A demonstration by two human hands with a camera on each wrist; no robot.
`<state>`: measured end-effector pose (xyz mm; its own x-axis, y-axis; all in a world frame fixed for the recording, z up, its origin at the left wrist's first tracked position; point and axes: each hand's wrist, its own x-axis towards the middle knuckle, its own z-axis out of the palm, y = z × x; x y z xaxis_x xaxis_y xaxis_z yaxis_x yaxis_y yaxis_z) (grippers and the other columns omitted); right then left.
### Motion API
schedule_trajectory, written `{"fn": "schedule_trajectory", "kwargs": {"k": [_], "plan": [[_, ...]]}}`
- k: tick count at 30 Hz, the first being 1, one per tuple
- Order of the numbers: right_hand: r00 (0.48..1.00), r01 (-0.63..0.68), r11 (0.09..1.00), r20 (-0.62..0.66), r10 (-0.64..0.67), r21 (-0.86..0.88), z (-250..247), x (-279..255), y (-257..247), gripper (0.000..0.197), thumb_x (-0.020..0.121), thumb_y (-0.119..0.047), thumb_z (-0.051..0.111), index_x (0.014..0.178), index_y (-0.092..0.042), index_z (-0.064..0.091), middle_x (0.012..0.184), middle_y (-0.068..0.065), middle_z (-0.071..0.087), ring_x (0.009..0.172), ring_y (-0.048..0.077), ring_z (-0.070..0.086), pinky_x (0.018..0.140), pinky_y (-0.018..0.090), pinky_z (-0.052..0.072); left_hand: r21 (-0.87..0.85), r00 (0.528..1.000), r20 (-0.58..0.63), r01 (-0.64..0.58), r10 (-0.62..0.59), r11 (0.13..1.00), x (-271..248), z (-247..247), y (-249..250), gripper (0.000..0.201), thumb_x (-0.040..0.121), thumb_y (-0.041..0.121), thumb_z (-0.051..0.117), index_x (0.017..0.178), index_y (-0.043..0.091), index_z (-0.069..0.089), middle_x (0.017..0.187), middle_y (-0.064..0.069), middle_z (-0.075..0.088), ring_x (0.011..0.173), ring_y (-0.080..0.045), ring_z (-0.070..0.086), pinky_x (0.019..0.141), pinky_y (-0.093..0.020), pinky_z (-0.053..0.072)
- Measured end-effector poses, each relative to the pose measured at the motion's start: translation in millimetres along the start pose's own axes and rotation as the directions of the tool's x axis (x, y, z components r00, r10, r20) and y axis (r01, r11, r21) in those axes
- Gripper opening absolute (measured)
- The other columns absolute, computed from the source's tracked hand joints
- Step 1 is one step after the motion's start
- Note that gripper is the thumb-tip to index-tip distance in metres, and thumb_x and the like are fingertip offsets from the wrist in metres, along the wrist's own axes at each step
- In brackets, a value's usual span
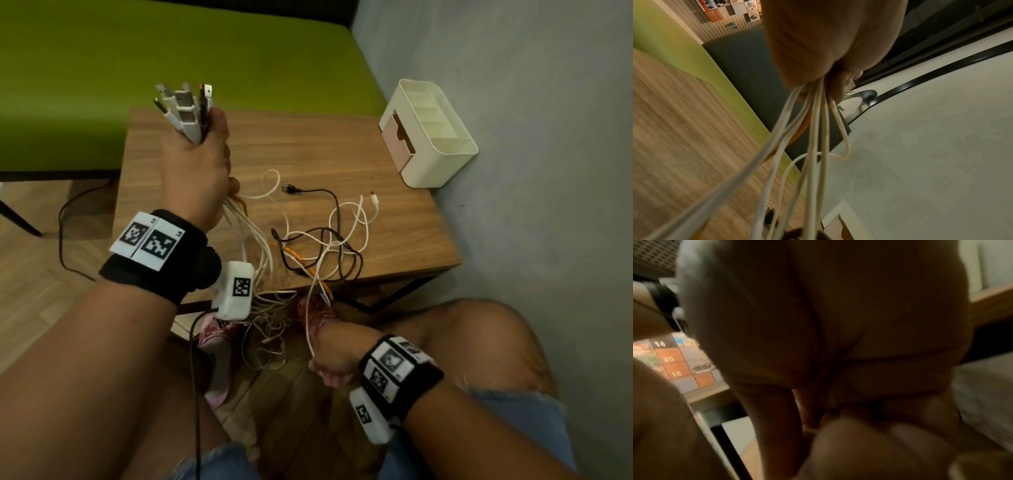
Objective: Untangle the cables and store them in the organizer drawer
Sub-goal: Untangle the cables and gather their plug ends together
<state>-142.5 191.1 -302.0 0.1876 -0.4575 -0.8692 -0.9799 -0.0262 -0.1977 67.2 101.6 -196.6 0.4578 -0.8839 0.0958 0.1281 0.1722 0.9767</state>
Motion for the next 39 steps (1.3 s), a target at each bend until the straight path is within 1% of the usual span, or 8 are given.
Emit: {"fn": "schedule_trajectory", "kwargs": {"k": [6,9,14,22,26,31,36,39], "plan": [[0.948,0.185,0.964,0.294,-0.124,-0.189,20,11,-23,0.032,0.098,-0.027,0.054,0.116,-0.002,0.066,0.104,0.007,0.072,0.100,0.025,0.068,0.086,0.037,0.053,-0.024,0.999,0.029,0.027,-0.026,0.999,3,-5,-4,0.032,0.102,0.030,0.048,0.073,0.021,0.038,0.048,0.005,0.026,0.041,-0.010,0.021,0.042,-0.020,0.023],[0.948,0.273,0.834,0.282,-0.148,-0.480,26,0,-27,0.032,0.100,-0.024,0.052,0.117,0.001,0.063,0.118,0.017,0.065,0.110,0.035,0.061,0.086,0.040,0.046,-0.024,0.995,0.066,0.070,-0.068,0.997,6,-6,-9,0.032,0.100,0.036,0.050,0.073,0.021,0.040,0.050,0.004,0.025,0.043,-0.011,0.020,0.043,-0.021,0.022],[0.982,0.173,0.806,0.040,-0.183,-0.566,-9,-32,-21,0.035,0.096,-0.031,0.056,0.115,-0.003,0.064,0.112,0.014,0.064,0.106,0.030,0.061,0.080,0.033,0.045,0.004,0.994,0.093,0.061,-0.061,0.998,5,-3,-11,0.034,0.100,0.037,0.051,0.072,0.021,0.041,0.051,0.004,0.025,0.043,-0.012,0.019,0.043,-0.022,0.022],[0.973,0.062,0.996,-0.225,-0.046,0.063,-92,-79,7,0.026,0.090,-0.051,0.062,0.098,-0.027,0.069,0.080,-0.008,0.072,0.070,0.007,0.066,0.064,0.027,0.047,0.039,0.992,0.090,0.081,-0.084,0.996,5,-1,-13,0.033,0.100,0.036,0.051,0.073,0.021,0.041,0.053,0.001,0.024,0.044,-0.013,0.019,0.043,-0.023,0.022],[0.822,0.172,0.948,-0.570,0.012,0.268,-124,-80,6,0.028,0.095,-0.047,0.056,0.083,-0.024,0.066,0.080,-0.002,0.065,0.074,0.012,0.059,0.060,0.026,0.038,0.058,0.992,0.091,0.084,-0.089,0.995,6,1,-15,0.034,0.100,0.037,0.050,0.072,0.020,0.042,0.051,0.003,0.026,0.042,-0.012,0.021,0.042,-0.021,0.025],[0.630,0.205,0.969,-0.776,-0.020,0.141,-169,-40,-7,0.012,0.096,-0.038,0.058,0.091,-0.027,0.059,0.087,-0.009,0.058,0.076,0.005,0.052,0.059,0.023,0.036,0.059,0.989,0.098,0.101,-0.107,0.993,7,3,-16,0.032,0.101,0.034,0.050,0.074,0.019,0.043,0.052,0.003,0.027,0.043,-0.012,0.022,0.042,-0.021,0.026],[0.743,0.059,0.998,-0.668,-0.036,0.012,-190,28,-17,0.039,0.095,-0.035,0.059,0.132,-0.022,0.054,0.125,0.000,0.061,0.108,0.020,0.058,0.084,0.032,0.046,0.064,0.983,0.121,0.128,-0.135,0.990,10,8,-21,0.030,0.101,0.035,0.050,0.077,0.018,0.045,0.054,0.003,0.027,0.044,-0.011,0.022,0.042,-0.021,0.025],[0.743,0.013,1.000,-0.669,-0.026,-0.025,-192,48,-13,0.035,0.096,-0.031,0.059,0.127,-0.015,0.056,0.121,0.006,0.062,0.105,0.024,0.058,0.083,0.033,0.044,0.058,0.981,0.123,0.143,-0.149,0.988,11,11,-23,0.030,0.101,0.035,0.050,0.077,0.018,0.045,0.054,0.003,0.028,0.045,-0.012,0.022,0.041,-0.021,0.025]]}}
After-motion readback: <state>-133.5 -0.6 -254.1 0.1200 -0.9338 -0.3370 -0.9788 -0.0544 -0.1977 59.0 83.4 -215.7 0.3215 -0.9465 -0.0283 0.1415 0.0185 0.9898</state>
